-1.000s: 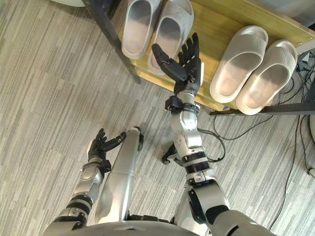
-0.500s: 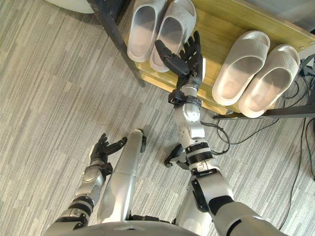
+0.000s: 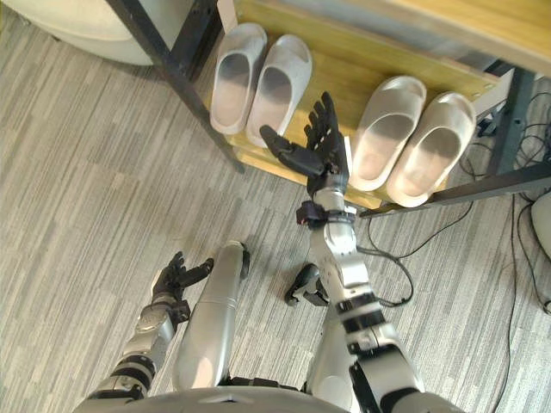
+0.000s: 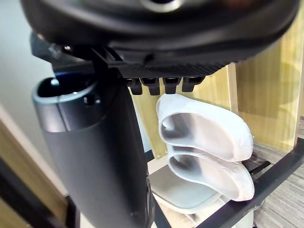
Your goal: Organize the slippers on the shoe rack
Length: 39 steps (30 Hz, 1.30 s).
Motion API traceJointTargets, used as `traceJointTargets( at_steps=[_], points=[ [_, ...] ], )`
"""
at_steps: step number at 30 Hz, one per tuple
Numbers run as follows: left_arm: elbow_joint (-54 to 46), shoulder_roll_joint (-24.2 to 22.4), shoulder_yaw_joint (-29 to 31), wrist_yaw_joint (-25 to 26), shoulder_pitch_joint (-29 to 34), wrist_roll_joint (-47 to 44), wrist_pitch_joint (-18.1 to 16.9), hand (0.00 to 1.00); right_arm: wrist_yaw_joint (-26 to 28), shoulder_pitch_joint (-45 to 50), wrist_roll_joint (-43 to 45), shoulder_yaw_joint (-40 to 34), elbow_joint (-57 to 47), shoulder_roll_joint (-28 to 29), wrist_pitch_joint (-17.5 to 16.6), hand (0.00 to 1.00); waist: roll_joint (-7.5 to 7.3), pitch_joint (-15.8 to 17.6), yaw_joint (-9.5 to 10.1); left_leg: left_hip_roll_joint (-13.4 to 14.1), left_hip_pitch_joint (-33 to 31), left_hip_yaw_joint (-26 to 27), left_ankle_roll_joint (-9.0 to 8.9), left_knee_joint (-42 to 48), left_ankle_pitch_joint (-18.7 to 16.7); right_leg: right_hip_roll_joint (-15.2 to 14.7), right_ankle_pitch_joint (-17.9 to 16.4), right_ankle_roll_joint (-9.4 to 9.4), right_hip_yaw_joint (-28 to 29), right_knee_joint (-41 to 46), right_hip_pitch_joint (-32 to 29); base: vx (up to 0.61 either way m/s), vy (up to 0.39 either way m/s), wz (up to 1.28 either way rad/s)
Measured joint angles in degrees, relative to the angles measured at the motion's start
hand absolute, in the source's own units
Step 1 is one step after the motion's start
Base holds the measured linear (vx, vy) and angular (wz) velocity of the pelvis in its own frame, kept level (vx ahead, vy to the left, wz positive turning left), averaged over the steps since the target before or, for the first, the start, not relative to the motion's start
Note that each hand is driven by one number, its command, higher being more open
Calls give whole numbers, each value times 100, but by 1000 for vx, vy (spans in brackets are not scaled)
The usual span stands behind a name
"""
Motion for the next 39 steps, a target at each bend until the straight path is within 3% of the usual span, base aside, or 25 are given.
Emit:
traceJointTargets(
  at_steps=[5, 7, 12, 15, 19, 26, 33, 39],
  points=[
    [145, 47, -118, -9, 280, 47, 17, 100, 322, 1038, -547, 269, -394, -6, -3, 100, -136, -413, -179, 16, 926, 154, 5, -854, 155, 100, 200, 118, -55, -766, 814, 109, 6, -3],
    [282, 85, -474, -98, 308, 178, 10, 100, 488, 1612, -1115, 403, -410, -97, 5, 100, -172, -618, -255, -17, 1531, 211, 30, -1531, 362, 183, 411, 204, -111, -1398, 1364, 117, 18, 1],
    [581, 67, -1025, -234, 270, 496, 14, 100, 745, 2109, -1929, 471, 148, -317, 15, 100, -213, -848, -428, -113, 2411, 341, 103, -2784, 863, 319, 919, 325, -135, -2510, 2072, 71, 60, -2],
    [765, 64, -1160, -231, 284, 642, 29, 100, 780, 2255, -2411, 393, 919, -405, 120, 100, -183, -907, -522, -136, 2931, 443, 136, -3546, 1197, 443, 1274, 397, -130, -3220, 2492, 57, 83, -10],
    [909, 26, -1236, -213, 564, 764, 92, 100, 888, 2620, -2797, 206, 1935, -465, 301, 100, 32, -1139, -585, -137, 3680, 625, 159, -4746, 1718, 694, 1845, 486, -84, -4356, 3075, 61, 56, -15],
    [922, -63, -1366, -198, 749, 931, 123, 100, 845, 2610, -3087, -163, 3243, -433, 452, 100, 303, -1382, -612, -144, 4267, 654, 113, -5389, 1972, 950, 2417, 557, -92, -5470, 3815, 6, 9, -3],
    [602, -51, -1669, -140, 906, 924, 101, 100, 558, 2359, -3075, -555, 4264, -288, 578, 100, 287, -1403, -620, -207, 4495, 651, 129, -5590, 2084, 1093, 2926, 554, -97, -6351, 4315, -40, 20, -1],
    [234, 10, -2498, -198, 859, 923, 102, 100, 396, 2163, -2986, -838, 4896, -177, 674, 100, 327, -1438, -665, -278, 4572, 630, 211, -5751, 2165, 1112, 3070, 550, -100, -6566, 4401, -32, 23, 0]
  ],
)
